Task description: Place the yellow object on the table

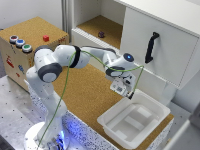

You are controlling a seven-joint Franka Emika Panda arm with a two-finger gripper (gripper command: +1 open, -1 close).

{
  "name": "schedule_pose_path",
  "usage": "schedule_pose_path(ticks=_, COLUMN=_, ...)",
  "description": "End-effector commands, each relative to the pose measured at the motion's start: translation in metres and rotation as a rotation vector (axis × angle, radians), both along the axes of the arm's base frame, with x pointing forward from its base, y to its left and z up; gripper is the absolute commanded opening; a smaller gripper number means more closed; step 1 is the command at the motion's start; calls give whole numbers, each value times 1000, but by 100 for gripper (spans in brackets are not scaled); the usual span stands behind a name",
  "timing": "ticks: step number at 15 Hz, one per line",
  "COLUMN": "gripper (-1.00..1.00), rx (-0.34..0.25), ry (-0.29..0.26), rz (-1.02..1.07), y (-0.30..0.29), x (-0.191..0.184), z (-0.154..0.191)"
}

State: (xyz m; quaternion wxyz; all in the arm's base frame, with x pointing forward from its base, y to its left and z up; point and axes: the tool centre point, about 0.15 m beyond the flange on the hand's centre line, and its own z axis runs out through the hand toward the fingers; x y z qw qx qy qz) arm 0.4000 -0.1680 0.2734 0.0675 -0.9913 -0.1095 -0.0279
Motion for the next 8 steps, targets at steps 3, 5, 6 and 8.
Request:
schedule_pose_path(ticks=3, gripper=-100, rx=-168, ry=-57, rz=-122, y=60, x=1, z=-40)
schedule_pose_path(ticks=5, gripper=-100, rx=-171, ry=-73, rz=-155, y=64, x=3, z=-48)
schedule_pose_path(ticks=6, gripper=-100, rx=-188, ry=-83, rz=-162, y=65, x=4, z=-52)
schedule_pose_path(ticks=8, gripper=100, rx=-218, ry=-114, rz=-134, y=68, x=7, z=-47)
